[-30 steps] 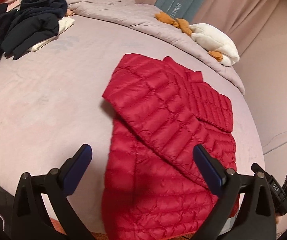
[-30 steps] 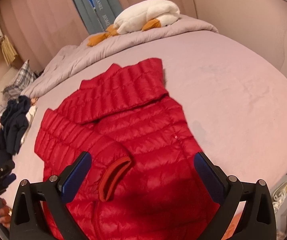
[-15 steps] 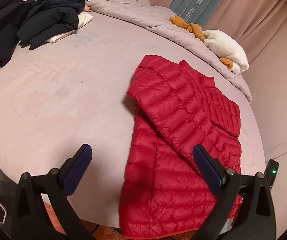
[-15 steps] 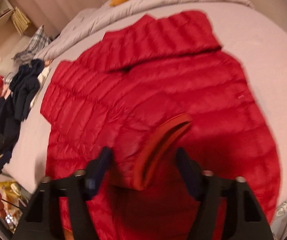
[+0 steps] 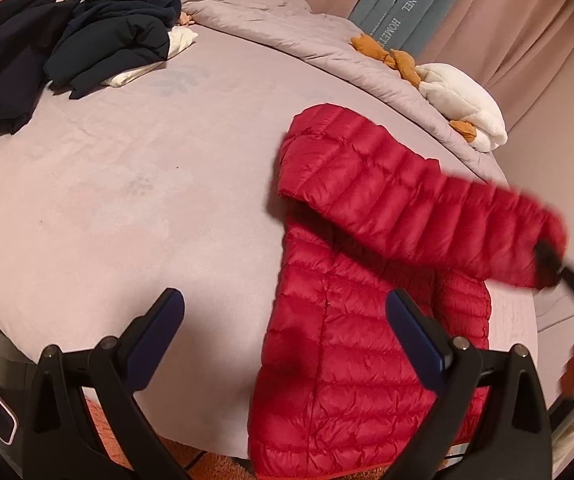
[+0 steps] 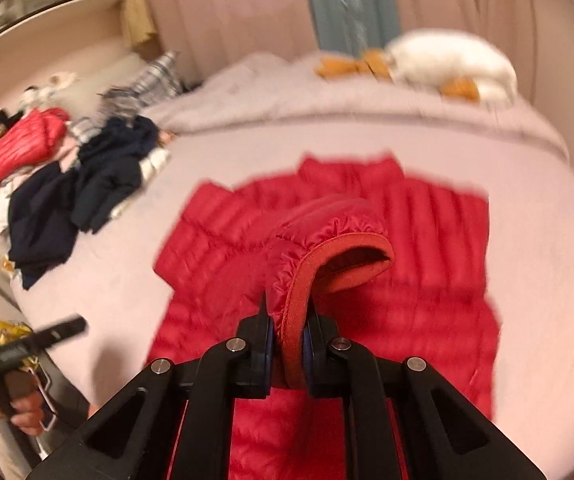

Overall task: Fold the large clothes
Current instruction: 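Grasp the side edge of the red jacket with the right gripper, then lift the jacket side over the body with the right gripper while left gripper grasps the body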

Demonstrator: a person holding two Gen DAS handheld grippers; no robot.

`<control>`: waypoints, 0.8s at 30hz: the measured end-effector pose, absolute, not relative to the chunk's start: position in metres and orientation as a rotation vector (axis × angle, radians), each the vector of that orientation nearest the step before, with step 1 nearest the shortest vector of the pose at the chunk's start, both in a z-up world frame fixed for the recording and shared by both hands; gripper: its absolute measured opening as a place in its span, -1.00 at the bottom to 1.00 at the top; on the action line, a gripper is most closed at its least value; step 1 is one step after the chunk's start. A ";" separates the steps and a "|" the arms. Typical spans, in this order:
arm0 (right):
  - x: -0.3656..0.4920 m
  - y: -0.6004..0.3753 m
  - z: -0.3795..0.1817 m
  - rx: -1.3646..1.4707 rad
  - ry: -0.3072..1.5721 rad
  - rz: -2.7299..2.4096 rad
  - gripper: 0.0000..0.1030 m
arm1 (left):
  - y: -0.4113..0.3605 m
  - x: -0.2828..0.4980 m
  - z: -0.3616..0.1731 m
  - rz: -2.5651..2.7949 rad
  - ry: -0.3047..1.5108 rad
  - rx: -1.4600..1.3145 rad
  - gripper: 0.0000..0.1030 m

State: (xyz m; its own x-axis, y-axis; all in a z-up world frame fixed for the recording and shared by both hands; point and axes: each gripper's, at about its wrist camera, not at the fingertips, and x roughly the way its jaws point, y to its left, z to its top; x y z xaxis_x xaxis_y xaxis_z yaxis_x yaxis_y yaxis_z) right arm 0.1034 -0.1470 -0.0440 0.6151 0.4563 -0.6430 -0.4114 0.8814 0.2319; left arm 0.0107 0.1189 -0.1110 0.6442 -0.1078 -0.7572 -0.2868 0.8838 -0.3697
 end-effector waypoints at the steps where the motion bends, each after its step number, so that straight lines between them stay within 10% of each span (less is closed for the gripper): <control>1: 0.103 -0.146 -0.034 0.045 0.732 0.502 -0.77 | 0.118 0.011 -0.110 0.104 0.873 -0.488 0.96; 24: 0.199 -0.167 0.006 -0.058 0.694 0.336 -0.77 | 0.111 0.103 -0.094 -0.033 0.837 -0.517 0.93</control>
State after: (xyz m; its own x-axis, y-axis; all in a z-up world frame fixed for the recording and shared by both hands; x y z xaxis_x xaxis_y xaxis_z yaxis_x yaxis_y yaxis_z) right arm 0.1992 -0.1665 0.0057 0.7176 0.2840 -0.6359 -0.3223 0.9448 0.0582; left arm 0.1033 0.1107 -0.0938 0.6767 -0.2272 -0.7003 -0.1714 0.8765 -0.4500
